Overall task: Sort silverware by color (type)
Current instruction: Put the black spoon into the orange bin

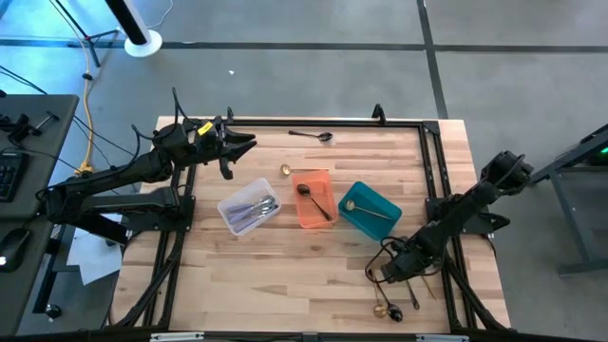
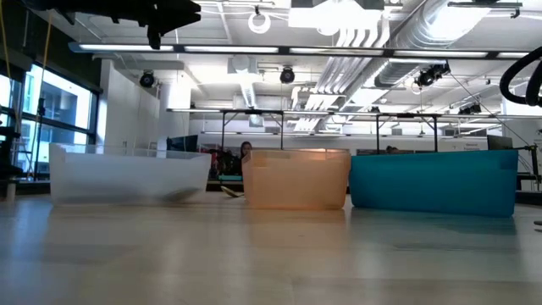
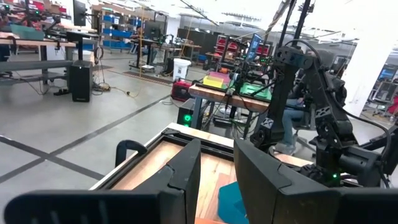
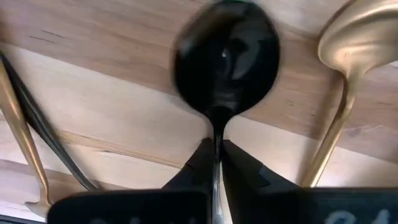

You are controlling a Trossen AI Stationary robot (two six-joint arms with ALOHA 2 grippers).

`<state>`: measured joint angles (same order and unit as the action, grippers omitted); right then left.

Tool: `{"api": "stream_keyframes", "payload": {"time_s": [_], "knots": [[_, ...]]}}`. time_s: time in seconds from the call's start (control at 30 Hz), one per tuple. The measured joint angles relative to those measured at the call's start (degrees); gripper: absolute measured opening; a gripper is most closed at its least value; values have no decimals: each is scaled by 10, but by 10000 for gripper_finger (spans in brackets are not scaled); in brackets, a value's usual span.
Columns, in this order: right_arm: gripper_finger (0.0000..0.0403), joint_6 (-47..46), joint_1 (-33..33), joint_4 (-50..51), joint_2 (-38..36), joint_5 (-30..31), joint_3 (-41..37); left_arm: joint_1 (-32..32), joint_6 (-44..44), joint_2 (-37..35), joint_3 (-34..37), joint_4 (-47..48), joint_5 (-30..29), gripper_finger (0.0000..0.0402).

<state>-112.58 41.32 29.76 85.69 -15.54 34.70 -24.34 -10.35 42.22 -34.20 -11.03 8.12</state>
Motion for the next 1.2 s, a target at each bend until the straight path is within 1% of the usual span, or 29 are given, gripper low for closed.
{"api": "stream_keyframes", "payload": {"time_s": [0.1,0.2,0.4,0.57,0.8,0.97,1.07,1.2], "knots": [[15,1,0,0,0,1,0,0,0,0,0,0,0,86],[5,1,0,-2,0,-1,-1,0,0,0,0,0,0,86],[3,6,0,-6,-2,0,2,0,0,0,0,0,0,86],[2,16,0,-8,-21,5,6,0,0,0,0,0,0,86],[1,36,-1,-14,-64,39,5,0,0,0,0,1,0,86],[1,93,-1,-32,-103,56,6,0,0,0,0,1,0,86],[0,168,-1,-55,-133,64,6,0,0,0,0,2,0,86],[0,257,-17,-67,-175,59,7,0,0,0,0,2,0,86]]}}
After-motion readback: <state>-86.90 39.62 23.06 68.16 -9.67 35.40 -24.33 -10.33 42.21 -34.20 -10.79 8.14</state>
